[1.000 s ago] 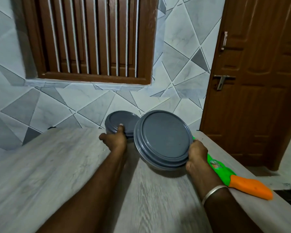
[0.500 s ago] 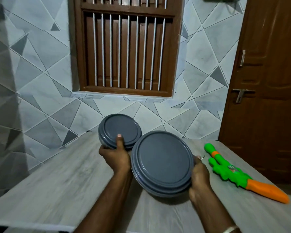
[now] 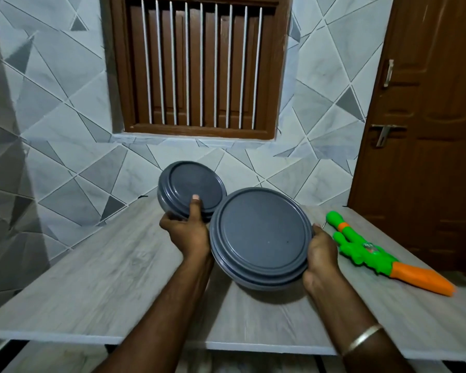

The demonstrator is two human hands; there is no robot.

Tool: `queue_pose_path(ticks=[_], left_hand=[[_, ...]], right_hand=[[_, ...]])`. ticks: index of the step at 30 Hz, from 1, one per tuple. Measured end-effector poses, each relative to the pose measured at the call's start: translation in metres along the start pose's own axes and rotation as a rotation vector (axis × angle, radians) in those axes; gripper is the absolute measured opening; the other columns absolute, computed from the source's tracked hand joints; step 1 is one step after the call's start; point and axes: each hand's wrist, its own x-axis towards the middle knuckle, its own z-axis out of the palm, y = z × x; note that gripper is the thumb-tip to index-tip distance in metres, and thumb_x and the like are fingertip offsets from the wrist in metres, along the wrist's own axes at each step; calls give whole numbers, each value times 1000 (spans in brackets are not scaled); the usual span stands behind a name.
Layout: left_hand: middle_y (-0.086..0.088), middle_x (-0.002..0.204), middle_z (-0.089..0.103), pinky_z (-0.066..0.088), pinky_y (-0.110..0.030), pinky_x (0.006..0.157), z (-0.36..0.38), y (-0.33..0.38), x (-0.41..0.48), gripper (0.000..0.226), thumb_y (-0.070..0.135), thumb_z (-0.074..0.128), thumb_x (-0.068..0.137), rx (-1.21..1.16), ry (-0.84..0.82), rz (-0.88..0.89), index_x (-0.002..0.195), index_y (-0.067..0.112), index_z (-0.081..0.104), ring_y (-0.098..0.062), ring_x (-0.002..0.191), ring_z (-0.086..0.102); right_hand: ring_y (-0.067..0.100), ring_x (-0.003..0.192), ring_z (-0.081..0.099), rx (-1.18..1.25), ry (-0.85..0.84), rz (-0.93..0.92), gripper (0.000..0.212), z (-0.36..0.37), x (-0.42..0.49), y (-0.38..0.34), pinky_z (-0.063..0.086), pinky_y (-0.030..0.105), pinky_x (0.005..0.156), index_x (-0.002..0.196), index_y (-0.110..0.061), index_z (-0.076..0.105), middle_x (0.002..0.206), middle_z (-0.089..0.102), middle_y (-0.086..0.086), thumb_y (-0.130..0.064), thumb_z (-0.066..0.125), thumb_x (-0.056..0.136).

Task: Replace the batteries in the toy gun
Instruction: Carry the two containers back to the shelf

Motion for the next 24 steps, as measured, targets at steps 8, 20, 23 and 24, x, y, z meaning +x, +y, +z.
queue_pose_path(ticks=[8, 20, 23, 24], left_hand=[[-3, 114, 59, 54, -31, 90, 82, -50, 56, 54, 35, 77, 86, 73, -87, 28, 117, 13, 38, -15, 91, 64], [-2, 115, 61, 57, -34, 93, 194, -34, 101, 62, 36, 77, 85, 56, 5, -200, 128, 10, 42, -16, 100, 67], [-8, 119, 66, 58, -42, 94, 214, -1, 97, 64, 35, 80, 82, 82, 31, -271, 129, 7, 47, -22, 102, 69], [-10, 119, 66, 58, -45, 93, 221, 13, 96, 64, 35, 81, 81, 92, 44, -295, 128, 7, 48, -23, 102, 69]], right_hand=[[30, 87, 66, 11, 65, 97, 31, 14, 111, 17, 57, 35, 78, 101, -10, 68, 96, 72, 11, -20, 39, 98], [31, 95, 63, -111, 165, 281, 34, 57, 192, -57, 52, 34, 79, 102, -5, 68, 98, 72, 11, -28, 41, 101], [25, 76, 59, -140, 169, 309, 37, 80, 179, -108, 48, 30, 64, 84, -9, 63, 70, 70, 4, -23, 35, 104], [26, 77, 58, -159, 175, 312, 37, 88, 176, -126, 47, 31, 65, 85, -10, 63, 75, 68, 6, -23, 35, 105]])
